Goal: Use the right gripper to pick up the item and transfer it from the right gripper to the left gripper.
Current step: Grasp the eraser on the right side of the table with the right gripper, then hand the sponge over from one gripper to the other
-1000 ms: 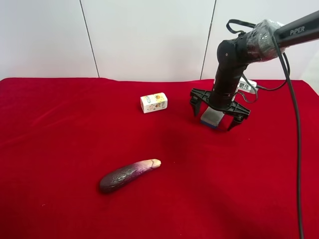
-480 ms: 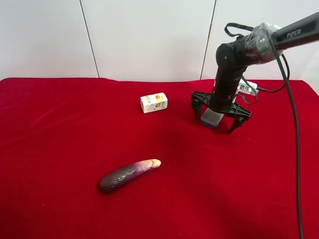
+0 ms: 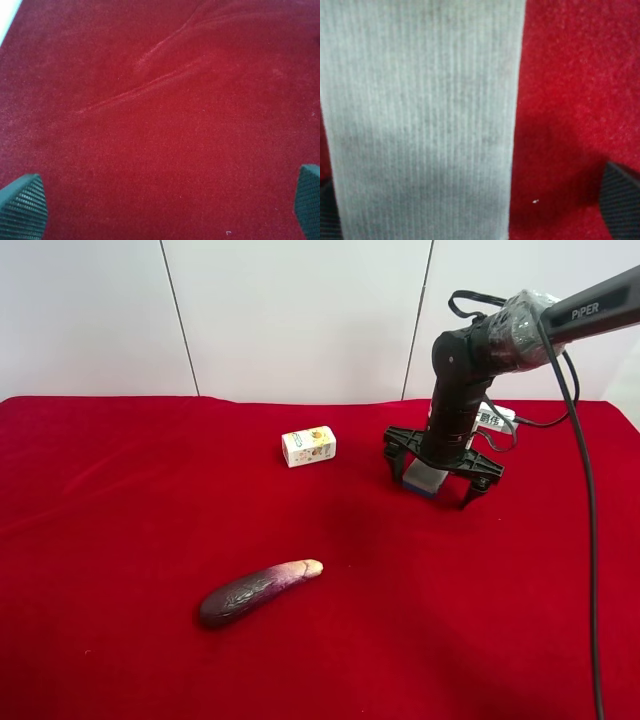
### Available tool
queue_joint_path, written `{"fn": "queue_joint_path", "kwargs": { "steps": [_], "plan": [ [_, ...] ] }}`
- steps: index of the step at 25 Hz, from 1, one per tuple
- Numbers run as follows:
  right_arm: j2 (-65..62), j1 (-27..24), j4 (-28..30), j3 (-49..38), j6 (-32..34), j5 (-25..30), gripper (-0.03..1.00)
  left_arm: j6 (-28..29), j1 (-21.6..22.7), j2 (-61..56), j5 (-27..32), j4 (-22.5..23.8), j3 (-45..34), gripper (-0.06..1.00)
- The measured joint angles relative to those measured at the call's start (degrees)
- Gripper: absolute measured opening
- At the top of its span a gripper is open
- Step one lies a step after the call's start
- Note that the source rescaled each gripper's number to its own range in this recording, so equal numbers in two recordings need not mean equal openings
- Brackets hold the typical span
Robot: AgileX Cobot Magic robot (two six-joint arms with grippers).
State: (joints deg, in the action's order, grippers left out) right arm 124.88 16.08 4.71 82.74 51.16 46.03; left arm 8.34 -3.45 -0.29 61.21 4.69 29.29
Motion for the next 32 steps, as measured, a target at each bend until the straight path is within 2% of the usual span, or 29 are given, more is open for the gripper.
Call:
{"fn": "queue_joint_path", "kwargs": {
  "steps": [13,14,15,16,17,18,32],
  "plan": [
    [0.0,0.0,0.21,0.0,-1.0,0.0,0.99,0.0,0.0,0.0,0.0,0.0,0.0,1.0],
    [0.0,0.0,0.38,0.0,-1.0,0.0,0.92,0.0,0.0,0.0,0.0,0.0,0.0,1.0],
    [0.0,0.0,0.76,0.0,-1.0,0.05,0.81,0.0,0.0,0.0,0.0,0.0,0.0,1.0],
    [0.0,0.0,1.07,0.0,-1.0,0.07,0.61,0.0,0.0,0.0,0.0,0.0,0.0,1.0],
    [0.0,0.0,1.09,0.0,-1.0,0.12,0.34,0.0,0.0,0.0,0.0,0.0,0.0,1.0],
    [0.0,0.0,1.09,0.0,-1.0,0.12,0.0,0.0,0.0,0.0,0.0,0.0,0.0,1.0],
    [0.0,0.0,1.09,0.0,-1.09,0.37,0.01,0.0,0.0,0.0,0.0,0.0,0.0,1.0]
  ]
}}
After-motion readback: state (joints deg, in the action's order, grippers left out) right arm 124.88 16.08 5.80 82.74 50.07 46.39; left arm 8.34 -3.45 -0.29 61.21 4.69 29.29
